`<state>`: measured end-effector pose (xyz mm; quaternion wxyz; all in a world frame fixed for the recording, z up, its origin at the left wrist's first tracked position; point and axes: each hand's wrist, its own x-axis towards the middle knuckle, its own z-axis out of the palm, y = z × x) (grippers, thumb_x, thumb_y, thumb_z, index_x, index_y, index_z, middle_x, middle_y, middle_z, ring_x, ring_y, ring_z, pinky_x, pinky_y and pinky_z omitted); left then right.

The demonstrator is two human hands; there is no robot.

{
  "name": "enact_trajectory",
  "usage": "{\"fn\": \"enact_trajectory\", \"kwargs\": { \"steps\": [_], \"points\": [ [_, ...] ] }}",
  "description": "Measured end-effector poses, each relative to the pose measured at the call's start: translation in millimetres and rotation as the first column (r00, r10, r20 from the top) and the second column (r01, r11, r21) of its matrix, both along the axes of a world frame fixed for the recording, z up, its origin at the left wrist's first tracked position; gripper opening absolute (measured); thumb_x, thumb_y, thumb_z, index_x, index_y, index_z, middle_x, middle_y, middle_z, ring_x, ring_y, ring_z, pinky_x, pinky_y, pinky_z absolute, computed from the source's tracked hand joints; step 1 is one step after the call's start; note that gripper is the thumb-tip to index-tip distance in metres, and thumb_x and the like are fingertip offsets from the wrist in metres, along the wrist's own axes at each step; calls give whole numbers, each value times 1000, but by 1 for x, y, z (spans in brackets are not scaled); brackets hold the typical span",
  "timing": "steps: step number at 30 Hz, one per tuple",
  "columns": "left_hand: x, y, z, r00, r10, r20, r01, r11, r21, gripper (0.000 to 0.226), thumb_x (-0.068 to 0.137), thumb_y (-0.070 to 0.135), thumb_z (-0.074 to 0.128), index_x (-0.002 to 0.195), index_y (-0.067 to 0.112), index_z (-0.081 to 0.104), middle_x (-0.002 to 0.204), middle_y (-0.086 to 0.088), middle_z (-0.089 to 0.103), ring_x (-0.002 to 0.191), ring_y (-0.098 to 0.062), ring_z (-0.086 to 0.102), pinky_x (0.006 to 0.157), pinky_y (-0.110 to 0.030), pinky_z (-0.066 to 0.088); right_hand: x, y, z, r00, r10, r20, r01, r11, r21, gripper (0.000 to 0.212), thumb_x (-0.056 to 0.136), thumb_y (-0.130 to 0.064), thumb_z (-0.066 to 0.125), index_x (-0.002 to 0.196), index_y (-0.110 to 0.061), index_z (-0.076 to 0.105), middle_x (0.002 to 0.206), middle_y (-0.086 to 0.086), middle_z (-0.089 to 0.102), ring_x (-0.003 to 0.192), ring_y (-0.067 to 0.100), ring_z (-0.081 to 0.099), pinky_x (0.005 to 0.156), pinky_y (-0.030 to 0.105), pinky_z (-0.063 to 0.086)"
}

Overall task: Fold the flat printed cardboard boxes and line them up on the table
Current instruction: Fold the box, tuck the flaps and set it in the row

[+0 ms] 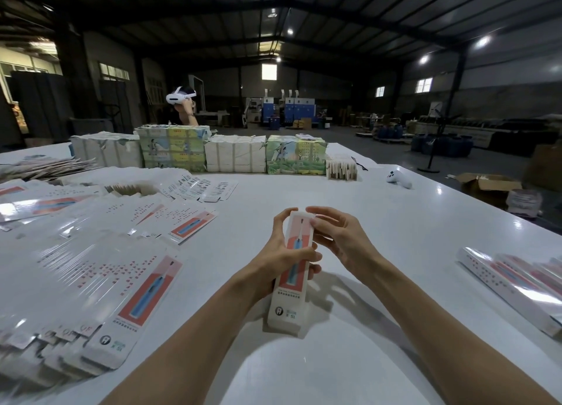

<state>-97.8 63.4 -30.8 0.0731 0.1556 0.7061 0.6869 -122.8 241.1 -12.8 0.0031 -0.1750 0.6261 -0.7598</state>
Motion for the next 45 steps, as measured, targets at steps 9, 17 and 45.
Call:
{"fn": "enact_trajectory", "kwargs": {
  "steps": [9, 17, 45],
  "points": [
    [2, 2, -1, 1000, 11, 11, -10, 1000, -14, 97, 84, 18, 87, 146, 48, 20, 119, -19, 61, 80, -28, 77, 71, -34, 62, 2, 5, -2, 992, -55, -112, 64, 995, 77, 21, 99, -11, 69, 118, -2, 75, 112, 14, 78, 105, 31, 76, 88, 40, 64],
    [5, 20, 2, 984, 96, 150, -135, 951, 278, 68, 101, 38, 67, 152, 42, 22, 130, -23, 59, 95, -35, 73, 87, -52, 63, -6, -7, -15, 966, -197, -166, 240, 924, 297, 39, 104, -32, 64, 139, -16, 60, 126, 2, 70, 105, 19, 73, 78, 21, 61],
    [7, 18, -10, 990, 139, 7, -139, 988, 74, 28, 106, 13, 54, 108, 17, 81, 93, -7, 74, 82, -17, 71, 76, -27, 57, 72, 166, -18, 766, -242, -595, 473, -415, 777, 32, 105, -11, 50, 137, -14, 51, 135, 8, 56, 124, 26, 50, 100, 38, 44]
  ]
}}
